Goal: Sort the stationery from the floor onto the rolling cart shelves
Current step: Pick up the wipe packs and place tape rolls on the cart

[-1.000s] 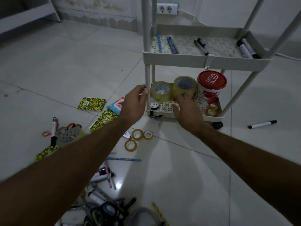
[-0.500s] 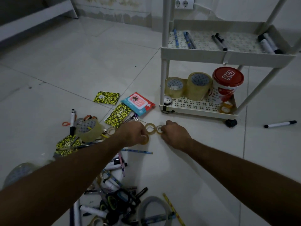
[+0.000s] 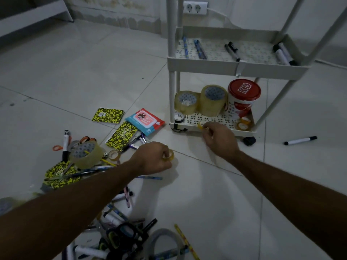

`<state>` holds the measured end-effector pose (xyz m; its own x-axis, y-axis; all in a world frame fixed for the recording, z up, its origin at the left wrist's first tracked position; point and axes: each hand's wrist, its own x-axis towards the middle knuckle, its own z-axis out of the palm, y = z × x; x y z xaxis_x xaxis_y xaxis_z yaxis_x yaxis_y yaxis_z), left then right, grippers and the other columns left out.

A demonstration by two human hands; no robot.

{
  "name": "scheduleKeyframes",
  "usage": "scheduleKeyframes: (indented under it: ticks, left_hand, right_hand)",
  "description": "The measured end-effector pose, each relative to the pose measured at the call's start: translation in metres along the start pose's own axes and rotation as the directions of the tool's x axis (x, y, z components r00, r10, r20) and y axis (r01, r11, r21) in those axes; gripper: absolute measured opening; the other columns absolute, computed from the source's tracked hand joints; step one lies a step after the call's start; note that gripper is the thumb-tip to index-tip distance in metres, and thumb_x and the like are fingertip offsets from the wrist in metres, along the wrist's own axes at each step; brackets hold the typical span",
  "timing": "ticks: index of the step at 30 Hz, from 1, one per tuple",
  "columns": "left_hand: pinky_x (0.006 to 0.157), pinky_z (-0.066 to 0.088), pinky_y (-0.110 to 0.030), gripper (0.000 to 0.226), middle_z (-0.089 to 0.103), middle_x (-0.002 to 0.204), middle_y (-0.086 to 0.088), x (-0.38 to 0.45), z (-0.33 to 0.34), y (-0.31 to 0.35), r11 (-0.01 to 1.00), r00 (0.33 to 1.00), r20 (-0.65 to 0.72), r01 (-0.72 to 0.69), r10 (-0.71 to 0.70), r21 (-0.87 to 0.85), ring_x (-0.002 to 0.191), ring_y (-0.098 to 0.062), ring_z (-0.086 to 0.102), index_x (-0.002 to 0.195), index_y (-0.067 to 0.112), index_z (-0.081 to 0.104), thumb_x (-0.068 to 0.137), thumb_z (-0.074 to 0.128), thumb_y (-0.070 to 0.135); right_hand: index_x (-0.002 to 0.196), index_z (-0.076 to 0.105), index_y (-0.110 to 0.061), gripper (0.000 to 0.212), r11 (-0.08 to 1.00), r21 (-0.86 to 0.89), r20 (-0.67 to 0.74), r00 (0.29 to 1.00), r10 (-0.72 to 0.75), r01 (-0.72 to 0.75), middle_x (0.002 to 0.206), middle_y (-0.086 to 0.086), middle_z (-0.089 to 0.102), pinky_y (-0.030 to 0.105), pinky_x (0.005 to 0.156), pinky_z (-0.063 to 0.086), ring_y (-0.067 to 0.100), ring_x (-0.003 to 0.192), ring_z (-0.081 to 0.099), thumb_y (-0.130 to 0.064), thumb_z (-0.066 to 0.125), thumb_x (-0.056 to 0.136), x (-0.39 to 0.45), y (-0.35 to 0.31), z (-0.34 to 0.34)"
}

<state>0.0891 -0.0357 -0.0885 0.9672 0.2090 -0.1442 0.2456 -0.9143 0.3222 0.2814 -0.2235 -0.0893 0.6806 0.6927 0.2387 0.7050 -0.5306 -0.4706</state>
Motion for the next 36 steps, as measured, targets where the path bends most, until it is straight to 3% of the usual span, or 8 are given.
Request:
scheduleKeyframes:
  ticks: [6,11,17,20,24,29,33,36]
  left_hand:
    - [0.061,0.042,-0.024,0.029,0.063,0.088,0.007,0.044,-0.022,0.056,0.991,0.986,-0.148,-0.095,0.081,-0.091,0.079,-0.011,0.059,0.105,0.018,0.071,0.088,0.068,0.042]
    - [0.071,0.053,-0.032,0.025,0.07,0.098,0.003,0.101,-0.035,0.095,0.991,0.981,-0.139,-0.13,0.133,0.027,0.086,-0.016,0.064,0.105,0.019,0.071,0.094,0.06,0.039]
    - [0.062,0.051,-0.034,0.02,0.071,0.085,-0.004,0.156,-0.027,0.124,0.995,0.982,-0.185,-0.013,0.031,0.096,0.079,-0.025,0.067,0.088,0.015,0.071,0.092,0.056,0.028]
    - [0.064,0.043,-0.033,0.019,0.069,0.09,-0.006,0.169,-0.015,0.131,0.993,0.99,-0.144,0.014,0.004,0.12,0.085,-0.028,0.066,0.084,0.016,0.062,0.095,0.055,0.03]
    - [0.068,0.045,-0.034,0.022,0.069,0.099,-0.014,0.175,-0.002,0.128,0.996,0.994,-0.106,0.025,-0.016,0.085,0.092,-0.033,0.065,0.09,0.015,0.062,0.098,0.053,0.032]
    - [0.07,0.047,-0.033,0.038,0.063,0.085,-0.005,0.168,-0.014,0.114,1.0,0.999,0.032,0.003,-0.002,-0.016,0.085,-0.025,0.061,0.081,0.014,0.062,0.101,0.046,0.043]
    - [0.072,0.045,-0.03,0.028,0.072,0.101,-0.009,0.141,-0.038,0.085,0.996,0.991,0.1,-0.091,0.092,-0.009,0.092,-0.023,0.064,0.102,0.009,0.072,0.095,0.054,0.029]
    - [0.077,0.042,-0.026,0.03,0.069,0.111,-0.006,0.111,-0.056,0.057,0.994,0.993,0.065,-0.1,0.097,0.041,0.101,-0.022,0.063,0.117,0.012,0.072,0.095,0.057,0.027]
  right_hand:
    - [0.105,0.074,-0.012,0.027,0.954,-0.128,-0.113,0.96,0.257,-0.27,0.1,0.011,0.072,0.037,0.073,0.056,0.031,0.09,0.068,-0.029,0.057,0.094,0.015,0.046,-0.035]
    - [0.097,0.075,-0.013,0.029,0.924,-0.207,-0.007,0.945,0.327,-0.321,0.097,0.011,0.071,0.036,0.073,0.056,0.03,0.089,0.067,-0.034,0.054,0.093,0.016,0.054,-0.039]
    - [0.097,0.071,-0.009,0.03,0.923,-0.198,0.013,0.941,0.338,-0.329,0.098,0.012,0.07,0.034,0.072,0.053,0.032,0.09,0.067,-0.031,0.052,0.094,0.016,0.057,-0.04]
    - [0.101,0.07,-0.013,0.026,0.927,-0.171,0.001,0.941,0.338,-0.333,0.101,0.009,0.07,0.039,0.077,0.058,0.03,0.092,0.067,-0.03,0.052,0.093,0.014,0.059,-0.041]
    - [0.105,0.07,-0.016,0.026,0.935,-0.142,0.007,0.944,0.33,-0.325,0.105,0.006,0.07,0.04,0.077,0.059,0.027,0.092,0.067,-0.032,0.054,0.093,0.011,0.063,-0.04]
    - [0.101,0.071,-0.016,0.026,0.969,-0.147,-0.011,0.98,0.198,-0.197,0.094,0.007,0.071,0.036,0.07,0.057,0.026,0.085,0.067,-0.029,0.05,0.095,0.011,0.051,-0.03]
    - [0.102,0.072,-0.019,0.025,0.996,-0.061,0.007,0.998,0.067,-0.067,0.094,0.006,0.073,0.036,0.07,0.053,0.027,0.085,0.066,-0.03,0.051,0.094,0.013,0.025,-0.014]
    - [0.108,0.072,-0.021,0.026,1.0,0.002,0.1,0.995,0.004,-0.004,0.093,0.005,0.072,0.033,0.068,0.051,0.024,0.085,0.065,-0.032,0.055,0.093,0.011,-0.001,0.004]
